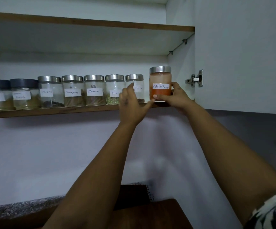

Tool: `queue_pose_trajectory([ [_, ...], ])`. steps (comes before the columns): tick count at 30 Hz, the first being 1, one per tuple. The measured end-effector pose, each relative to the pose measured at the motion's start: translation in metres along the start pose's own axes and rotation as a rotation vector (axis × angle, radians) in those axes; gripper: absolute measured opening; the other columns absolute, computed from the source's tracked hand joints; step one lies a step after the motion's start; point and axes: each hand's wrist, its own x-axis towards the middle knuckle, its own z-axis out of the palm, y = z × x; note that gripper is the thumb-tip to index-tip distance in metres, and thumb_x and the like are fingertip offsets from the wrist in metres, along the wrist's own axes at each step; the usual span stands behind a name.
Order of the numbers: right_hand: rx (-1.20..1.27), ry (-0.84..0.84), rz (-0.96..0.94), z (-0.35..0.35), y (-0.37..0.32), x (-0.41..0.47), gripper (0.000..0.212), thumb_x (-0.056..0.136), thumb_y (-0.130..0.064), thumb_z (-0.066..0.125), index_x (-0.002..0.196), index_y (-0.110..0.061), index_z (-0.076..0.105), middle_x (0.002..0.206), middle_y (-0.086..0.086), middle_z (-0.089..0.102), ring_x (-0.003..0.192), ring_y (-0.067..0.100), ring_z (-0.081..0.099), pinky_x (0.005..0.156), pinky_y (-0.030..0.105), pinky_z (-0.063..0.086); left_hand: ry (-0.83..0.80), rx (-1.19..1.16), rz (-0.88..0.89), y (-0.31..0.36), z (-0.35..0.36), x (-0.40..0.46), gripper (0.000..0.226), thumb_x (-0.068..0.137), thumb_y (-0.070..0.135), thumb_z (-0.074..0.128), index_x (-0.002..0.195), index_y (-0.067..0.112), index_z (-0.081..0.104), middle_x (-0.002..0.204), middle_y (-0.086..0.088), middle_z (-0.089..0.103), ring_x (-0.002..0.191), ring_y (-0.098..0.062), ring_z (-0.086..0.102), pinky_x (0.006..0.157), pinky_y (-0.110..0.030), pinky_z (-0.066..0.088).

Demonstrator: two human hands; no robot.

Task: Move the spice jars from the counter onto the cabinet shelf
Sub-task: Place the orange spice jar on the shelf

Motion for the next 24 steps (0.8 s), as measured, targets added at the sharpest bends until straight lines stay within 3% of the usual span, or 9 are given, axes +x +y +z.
queue_pose_trajectory([
  [3,-0.196,-0.078,0.031,-0.003,-0.009,0.012,0.088,0.07,-0.038,0.084,0.14,-0.016,0.037,0.12,-0.001,0.054,0.108,0.017,0.055,0.092,0.031,0.047,0.194,0.21,0.107,-0.026,0.005,-0.006,0.033,0.089,0.034,0.06,0.105,0.005,0.055,0.101,-0.012,0.056,0.091,-0.027,0.052,0.076,-0.045,0.05],
  [5,-0.266,-0.139,0.06,-0.004,-0.015,0.022,0.071,0.07,-0.035,0.085,0.128,-0.015,0.05,0.12,0.002,0.06,0.108,0.02,0.059,0.094,0.036,0.051,0.244,0.376,0.211,-0.039,0.013,-0.006,0.023,0.093,0.028,0.052,0.093,0.006,0.055,0.091,-0.011,0.055,0.08,-0.026,0.051,0.068,-0.041,0.047],
  [11,-0.338,-0.227,0.112,-0.002,-0.016,0.04,0.046,0.073,-0.027,0.084,0.111,-0.017,0.062,0.115,0.006,0.066,0.104,0.023,0.063,0.093,0.037,0.051,0.341,0.479,0.362,-0.058,0.027,-0.002,0.021,0.096,0.028,0.052,0.099,0.008,0.051,0.097,-0.013,0.057,0.081,-0.026,0.047,0.07,-0.035,0.037],
  [14,-0.309,-0.209,0.131,0.002,-0.017,0.046,0.023,0.08,-0.02,0.078,0.098,-0.015,0.065,0.098,0.008,0.068,0.08,0.019,0.063,0.062,0.025,0.054,0.36,0.576,0.39,-0.061,0.028,0.001,0.025,0.096,0.033,0.048,0.101,0.008,0.051,0.1,-0.015,0.06,0.083,-0.029,0.051,0.073,-0.036,0.033],
  [15,-0.342,-0.218,0.138,0.005,-0.015,0.048,0.022,0.083,-0.019,0.075,0.101,-0.011,0.065,0.094,0.009,0.066,0.075,0.018,0.06,0.058,0.025,0.052,0.354,0.595,0.366,-0.059,0.029,0.002,0.028,0.096,0.034,0.047,0.1,0.008,0.055,0.101,-0.015,0.062,0.084,-0.03,0.055,0.074,-0.037,0.036],
  [18,-0.45,-0.279,0.17,0.013,-0.014,0.053,0.037,0.087,-0.025,0.07,0.119,-0.008,0.058,0.11,0.012,0.063,0.081,0.021,0.057,0.075,0.033,0.05,0.359,0.605,0.328,-0.06,0.035,-0.002,0.029,0.095,0.034,0.048,0.093,0.01,0.063,0.098,-0.013,0.064,0.083,-0.029,0.059,0.073,-0.037,0.044],
  [19,-0.475,-0.279,0.18,0.014,-0.015,0.053,0.037,0.087,-0.028,0.07,0.117,-0.009,0.057,0.108,0.012,0.063,0.076,0.019,0.056,0.072,0.031,0.049,0.369,0.604,0.344,-0.062,0.036,-0.004,0.028,0.096,0.034,0.048,0.093,0.01,0.062,0.096,-0.012,0.064,0.081,-0.028,0.058,0.073,-0.037,0.043],
  [22,-0.486,-0.25,0.185,0.006,-0.019,0.052,0.031,0.085,-0.029,0.073,0.106,-0.013,0.056,0.079,0.003,0.057,0.063,0.012,0.049,0.048,0.02,0.045,0.355,0.553,0.378,-0.065,0.03,-0.002,0.028,0.098,0.034,0.045,0.092,0.009,0.058,0.09,-0.01,0.06,0.077,-0.027,0.054,0.071,-0.035,0.037],
  [24,-0.467,-0.248,0.188,0.001,-0.02,0.047,0.03,0.085,-0.027,0.073,0.102,-0.012,0.054,0.073,0.0,0.053,0.061,0.011,0.047,0.033,0.014,0.039,0.337,0.535,0.346,-0.061,0.029,-0.005,0.028,0.099,0.033,0.046,0.091,0.009,0.058,0.089,-0.01,0.059,0.077,-0.027,0.053,0.071,-0.035,0.036],
])
